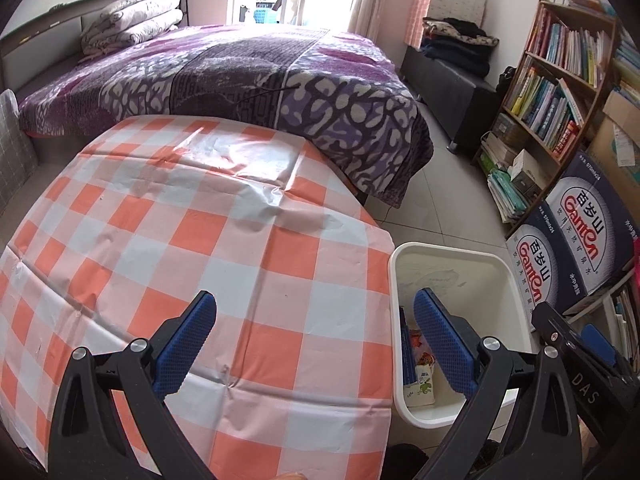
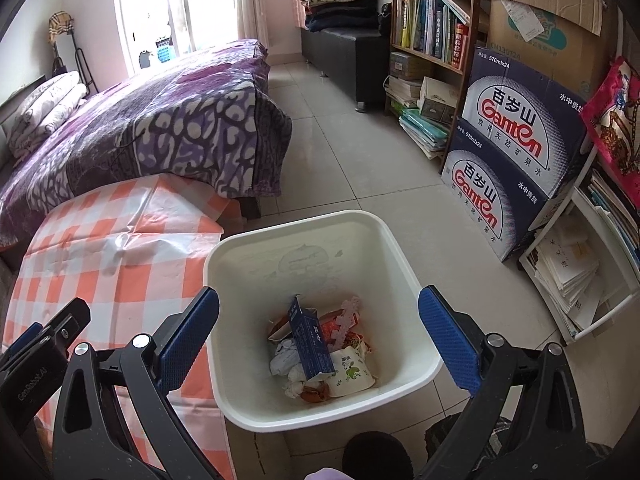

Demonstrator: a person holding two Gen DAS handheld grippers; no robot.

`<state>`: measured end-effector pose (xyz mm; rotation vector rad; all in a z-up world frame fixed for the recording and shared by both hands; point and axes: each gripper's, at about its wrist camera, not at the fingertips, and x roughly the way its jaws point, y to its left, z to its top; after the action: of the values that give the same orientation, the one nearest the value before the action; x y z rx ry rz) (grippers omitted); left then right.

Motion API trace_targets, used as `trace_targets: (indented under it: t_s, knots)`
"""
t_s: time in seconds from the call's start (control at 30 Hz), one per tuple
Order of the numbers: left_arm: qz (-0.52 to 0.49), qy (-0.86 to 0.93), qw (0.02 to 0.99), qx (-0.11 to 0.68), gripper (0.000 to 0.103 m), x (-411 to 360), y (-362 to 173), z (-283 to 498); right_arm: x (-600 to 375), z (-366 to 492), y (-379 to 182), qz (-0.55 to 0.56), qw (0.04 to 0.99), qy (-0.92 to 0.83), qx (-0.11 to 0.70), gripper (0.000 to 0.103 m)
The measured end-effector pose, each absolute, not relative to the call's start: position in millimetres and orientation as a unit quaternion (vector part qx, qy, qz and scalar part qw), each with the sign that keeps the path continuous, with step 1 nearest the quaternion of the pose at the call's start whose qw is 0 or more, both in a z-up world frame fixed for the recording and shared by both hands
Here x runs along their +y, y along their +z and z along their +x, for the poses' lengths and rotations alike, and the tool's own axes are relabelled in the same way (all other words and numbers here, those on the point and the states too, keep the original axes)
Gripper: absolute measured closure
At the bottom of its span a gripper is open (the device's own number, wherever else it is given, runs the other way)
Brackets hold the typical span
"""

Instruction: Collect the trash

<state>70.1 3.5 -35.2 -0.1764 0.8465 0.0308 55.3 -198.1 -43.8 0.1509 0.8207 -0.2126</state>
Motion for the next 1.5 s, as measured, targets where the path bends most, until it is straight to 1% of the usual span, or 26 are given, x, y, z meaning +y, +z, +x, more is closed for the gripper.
trace_targets:
  t_s: [0.4, 1.07, 1.17, 1.3, 1.5]
  knots:
    - [-0.09, 0.015, 0.908, 0.41, 0.007, 3.3, -35.1, 70.6, -197.9, 52.6, -39.8, 0.072, 0.915, -0.106, 0.383, 0.007]
    - [-0.094, 0.011, 0.911, 0.402, 0.007, 7.3, -35.1, 69.6, -195.6, 53.3, -38.4, 0.074, 0.915, -0.104, 0.382, 0.007]
    - [-0.099, 0.007, 0.911, 0.4, 0.008, 8.4, -35.5, 69.6, -193.6, 54.4, -37.8, 0.073, 0.916, -0.105, 0.381, 0.007]
    - [-0.1, 0.005, 0.912, 0.399, 0.013, 8.6, -35.8, 70.0, -193.4, 54.8, -37.5, 0.073, 0.915, -0.105, 0.382, 0.007]
    - [-0.102, 0.0, 0.911, 0.399, 0.013, 8.0, -36.7, 70.1, -193.8, 54.3, -37.7, 0.074, 0.915, -0.105, 0.382, 0.007]
